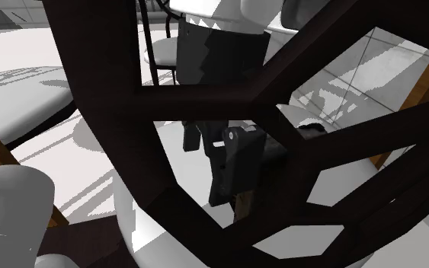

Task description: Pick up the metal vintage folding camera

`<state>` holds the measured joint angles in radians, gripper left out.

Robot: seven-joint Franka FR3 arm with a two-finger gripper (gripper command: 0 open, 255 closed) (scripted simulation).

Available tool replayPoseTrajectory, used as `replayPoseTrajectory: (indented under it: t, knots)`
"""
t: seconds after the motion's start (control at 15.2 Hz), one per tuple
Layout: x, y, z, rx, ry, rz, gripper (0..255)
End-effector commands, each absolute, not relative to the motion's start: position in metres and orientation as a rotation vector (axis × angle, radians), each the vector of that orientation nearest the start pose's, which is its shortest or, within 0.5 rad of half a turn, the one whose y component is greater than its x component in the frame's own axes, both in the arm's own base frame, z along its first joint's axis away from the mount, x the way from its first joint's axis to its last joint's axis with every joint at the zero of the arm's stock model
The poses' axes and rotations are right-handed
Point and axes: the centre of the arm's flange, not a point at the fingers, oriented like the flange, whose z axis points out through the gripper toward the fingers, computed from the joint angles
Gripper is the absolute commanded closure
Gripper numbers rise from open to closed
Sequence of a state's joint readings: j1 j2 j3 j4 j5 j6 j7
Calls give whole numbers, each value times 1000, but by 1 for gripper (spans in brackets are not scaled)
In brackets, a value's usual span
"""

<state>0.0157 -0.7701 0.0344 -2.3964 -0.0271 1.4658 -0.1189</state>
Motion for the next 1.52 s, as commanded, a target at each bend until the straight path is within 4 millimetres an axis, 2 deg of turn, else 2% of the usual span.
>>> replayPoseTrajectory:
  t: [0.0,0.53,0.99,1.12,1.19,1.45]
  knots:
    - [297,14,559,-3166,-249,259,0]
    - [352,-15,633,-3149,-101,128,0]
    - [352,-15,596,-3149,-101,128,0]
    - [351,-15,593,-3149,-101,128,0]
    - [351,-15,592,-3149,-101,128,255]
    - [351,-16,595,-3148,-101,128,255]
